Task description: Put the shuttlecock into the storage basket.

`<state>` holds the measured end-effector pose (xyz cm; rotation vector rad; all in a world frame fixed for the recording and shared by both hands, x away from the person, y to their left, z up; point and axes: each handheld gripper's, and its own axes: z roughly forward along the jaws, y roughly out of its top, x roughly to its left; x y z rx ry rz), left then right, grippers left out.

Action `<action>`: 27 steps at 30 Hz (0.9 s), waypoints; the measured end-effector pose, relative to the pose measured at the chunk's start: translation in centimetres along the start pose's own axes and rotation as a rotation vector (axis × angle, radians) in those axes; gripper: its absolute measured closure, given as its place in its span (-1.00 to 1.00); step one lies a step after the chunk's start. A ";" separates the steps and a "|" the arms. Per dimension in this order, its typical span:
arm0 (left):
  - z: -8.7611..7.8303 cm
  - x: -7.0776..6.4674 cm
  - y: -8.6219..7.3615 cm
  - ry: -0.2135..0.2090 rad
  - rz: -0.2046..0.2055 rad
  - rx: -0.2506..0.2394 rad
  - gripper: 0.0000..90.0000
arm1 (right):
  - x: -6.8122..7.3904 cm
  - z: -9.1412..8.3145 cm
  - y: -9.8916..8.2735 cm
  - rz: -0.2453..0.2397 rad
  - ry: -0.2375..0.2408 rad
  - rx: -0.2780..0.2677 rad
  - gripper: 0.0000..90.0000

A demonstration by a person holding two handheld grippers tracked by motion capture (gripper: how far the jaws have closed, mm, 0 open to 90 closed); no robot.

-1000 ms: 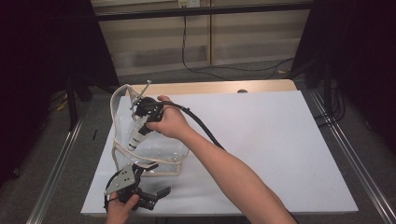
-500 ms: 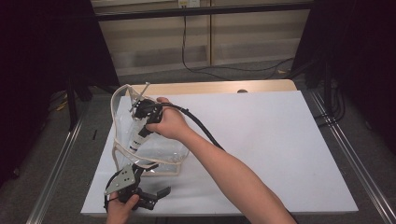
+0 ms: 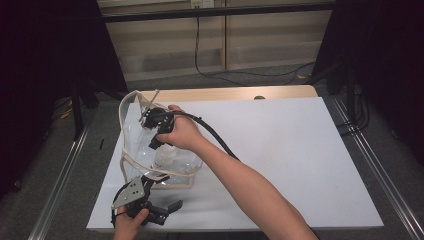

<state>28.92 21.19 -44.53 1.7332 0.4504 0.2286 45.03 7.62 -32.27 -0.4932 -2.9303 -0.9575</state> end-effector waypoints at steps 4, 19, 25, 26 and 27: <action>0.0 0.0 0.0 0.000 0.000 0.001 -0.92 | 0.0 -0.3 0.0 0.007 -0.013 -0.009 0.46; 0.0 -0.1 0.1 -0.002 0.004 0.000 -0.92 | 0.4 -3.3 0.1 0.024 -0.024 -0.099 -0.30; 0.0 -0.2 0.1 0.002 0.003 -0.001 -0.92 | 0.9 -4.2 0.0 0.023 -0.025 -0.118 -0.47; 0.0 -0.2 0.1 0.002 0.004 -0.002 -0.92 | 0.9 -4.3 -0.1 0.022 -0.022 -0.123 -0.49; 0.0 -0.2 0.1 0.001 0.002 -0.003 -0.92 | 1.0 -4.4 -0.1 0.025 -0.021 -0.125 -0.53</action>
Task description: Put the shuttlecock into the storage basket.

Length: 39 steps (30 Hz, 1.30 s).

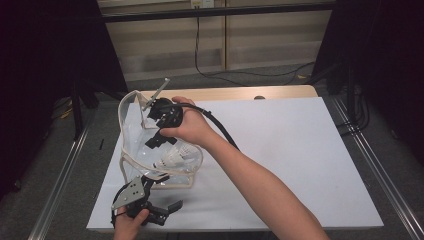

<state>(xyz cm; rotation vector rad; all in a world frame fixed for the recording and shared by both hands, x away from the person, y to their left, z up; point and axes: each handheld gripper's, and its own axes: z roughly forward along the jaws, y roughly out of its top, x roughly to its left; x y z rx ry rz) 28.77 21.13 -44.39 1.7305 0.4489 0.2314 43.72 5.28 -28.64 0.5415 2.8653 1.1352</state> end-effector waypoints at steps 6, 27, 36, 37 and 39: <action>0.0 0.0 0.0 0.000 0.003 0.003 -0.92 | 0.3 -0.6 -0.1 -0.014 0.007 -0.007 -0.64; -0.1 -0.1 0.1 0.005 0.001 -0.002 -0.92 | 0.3 -4.0 -1.3 -0.010 0.020 -0.051 -0.81; -0.1 -0.1 0.1 0.006 0.007 0.005 -0.92 | 0.6 -5.1 -1.7 -0.027 0.031 -0.052 -0.87; -0.1 -0.1 0.1 0.007 0.007 0.004 -0.92 | 0.6 -5.2 -1.7 -0.027 0.032 -0.055 -0.87; -0.1 -0.1 0.1 0.008 0.008 0.005 -0.92 | 0.5 -5.5 -1.9 -0.025 0.032 -0.054 -0.87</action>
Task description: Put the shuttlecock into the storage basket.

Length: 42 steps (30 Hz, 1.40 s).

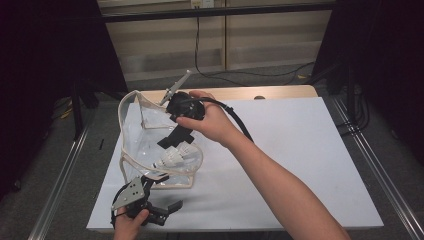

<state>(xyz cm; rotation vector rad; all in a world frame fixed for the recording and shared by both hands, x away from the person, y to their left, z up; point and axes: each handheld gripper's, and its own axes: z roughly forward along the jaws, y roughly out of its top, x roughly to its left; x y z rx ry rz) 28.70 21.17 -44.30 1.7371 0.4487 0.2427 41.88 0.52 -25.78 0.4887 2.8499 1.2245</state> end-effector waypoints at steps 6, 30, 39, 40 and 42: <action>0.1 0.0 0.0 -0.003 -0.004 -0.002 -0.92 | -0.2 -0.8 -0.6 0.008 -0.007 -0.010 -0.87; 0.0 0.1 0.0 0.004 0.003 0.001 -0.92 | -0.8 -3.4 -3.8 0.026 -0.016 -0.024 -0.87; -0.1 0.1 0.1 0.012 0.004 -0.001 -0.92 | -1.3 -4.1 -5.3 0.044 -0.018 -0.032 -0.86; -0.1 0.1 0.1 0.010 0.000 -0.003 -0.92 | -1.3 -4.2 -5.4 0.044 -0.020 -0.036 -0.86; -0.1 0.0 0.1 0.011 -0.001 -0.004 -0.92 | -1.4 -4.3 -5.7 0.044 -0.022 -0.038 -0.86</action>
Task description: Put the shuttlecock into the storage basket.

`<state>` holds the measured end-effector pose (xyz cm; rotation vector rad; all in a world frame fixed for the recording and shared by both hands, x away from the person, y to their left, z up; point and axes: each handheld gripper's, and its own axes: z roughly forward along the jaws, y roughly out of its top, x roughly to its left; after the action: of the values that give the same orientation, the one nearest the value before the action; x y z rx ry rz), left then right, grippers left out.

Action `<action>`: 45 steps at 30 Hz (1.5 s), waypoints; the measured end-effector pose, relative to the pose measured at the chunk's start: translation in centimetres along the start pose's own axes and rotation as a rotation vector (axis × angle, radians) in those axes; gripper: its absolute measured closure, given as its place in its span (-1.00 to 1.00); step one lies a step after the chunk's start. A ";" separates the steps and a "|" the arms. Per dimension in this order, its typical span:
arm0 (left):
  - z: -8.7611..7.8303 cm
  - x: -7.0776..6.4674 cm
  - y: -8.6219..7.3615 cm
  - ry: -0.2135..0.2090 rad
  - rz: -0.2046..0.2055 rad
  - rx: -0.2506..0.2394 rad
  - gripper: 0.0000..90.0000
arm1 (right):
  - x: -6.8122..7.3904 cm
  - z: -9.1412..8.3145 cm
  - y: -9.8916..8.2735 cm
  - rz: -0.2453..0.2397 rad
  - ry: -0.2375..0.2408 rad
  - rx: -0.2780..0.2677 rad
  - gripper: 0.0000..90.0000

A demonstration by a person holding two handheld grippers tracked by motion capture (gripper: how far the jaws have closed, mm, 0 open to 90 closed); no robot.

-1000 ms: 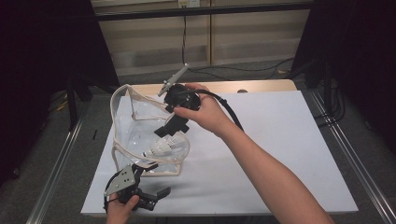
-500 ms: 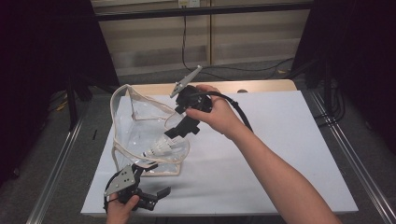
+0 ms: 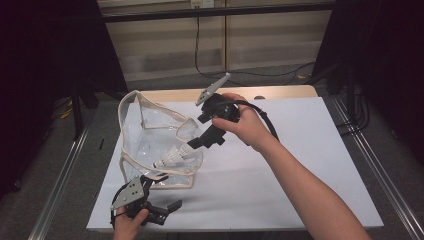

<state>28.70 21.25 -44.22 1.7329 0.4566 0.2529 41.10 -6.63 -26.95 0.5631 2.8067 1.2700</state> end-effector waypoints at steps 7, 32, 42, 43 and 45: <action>0.0 0.0 0.0 0.001 0.003 -0.001 -0.92 | -0.3 -0.5 -1.1 0.011 -0.004 -0.004 -0.86; -0.2 0.1 0.1 0.011 0.003 -0.004 -0.92 | -0.5 -1.9 -3.1 0.022 -0.014 -0.031 -0.86; 0.0 0.2 0.0 0.011 -0.006 -0.004 -0.92 | -0.9 -3.3 -5.5 0.048 -0.027 -0.048 -0.85; 0.0 0.2 0.0 0.012 -0.002 -0.004 -0.92 | -1.0 -3.4 -5.7 0.048 -0.026 -0.050 -0.85; 0.0 0.1 0.1 0.012 -0.003 -0.002 -0.92 | -1.0 -3.5 -5.9 0.053 -0.026 -0.056 -0.85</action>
<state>28.80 21.29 -44.17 1.7290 0.4676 0.2610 39.61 -13.11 -29.06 0.6510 2.7433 1.3348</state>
